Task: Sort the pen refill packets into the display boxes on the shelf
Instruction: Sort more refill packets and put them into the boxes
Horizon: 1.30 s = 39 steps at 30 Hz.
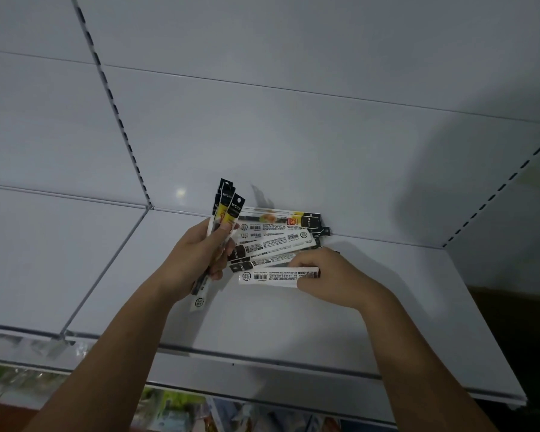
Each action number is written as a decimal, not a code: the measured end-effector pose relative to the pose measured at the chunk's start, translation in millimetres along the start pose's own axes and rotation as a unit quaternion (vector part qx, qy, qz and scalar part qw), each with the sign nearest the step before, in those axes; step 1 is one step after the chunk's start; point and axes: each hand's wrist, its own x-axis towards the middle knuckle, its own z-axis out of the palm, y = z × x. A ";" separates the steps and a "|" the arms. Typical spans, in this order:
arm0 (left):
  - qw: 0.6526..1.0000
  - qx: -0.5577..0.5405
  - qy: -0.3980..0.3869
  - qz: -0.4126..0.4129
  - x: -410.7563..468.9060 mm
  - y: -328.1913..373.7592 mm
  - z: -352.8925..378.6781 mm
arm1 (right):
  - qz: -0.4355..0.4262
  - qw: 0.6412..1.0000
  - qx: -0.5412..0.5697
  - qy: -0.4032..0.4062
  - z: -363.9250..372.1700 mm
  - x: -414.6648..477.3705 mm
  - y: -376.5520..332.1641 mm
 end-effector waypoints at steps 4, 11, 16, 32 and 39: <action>1.000 0.015 -0.004 0.001 -1.4 1.6 -1.3 | -0.007 1.000 0.024 -0.012 -2.5 -4.1 -8.2; 0.992 0.090 -0.086 -0.006 -7.0 5.7 9.1 | -0.060 0.997 0.055 0.007 -3.6 -1.8 -33.5; 0.980 0.098 -0.173 -0.018 -13.2 9.1 6.8 | -0.063 0.985 0.134 0.085 -9.6 0.8 -33.0; 0.978 0.110 -0.180 0.011 -14.5 4.9 8.6 | -0.038 0.820 0.559 0.114 18.9 12.4 -37.2; 0.984 0.109 -0.138 0.039 -17.0 7.9 22.6 | -0.023 0.831 0.539 0.138 34.2 12.6 -48.7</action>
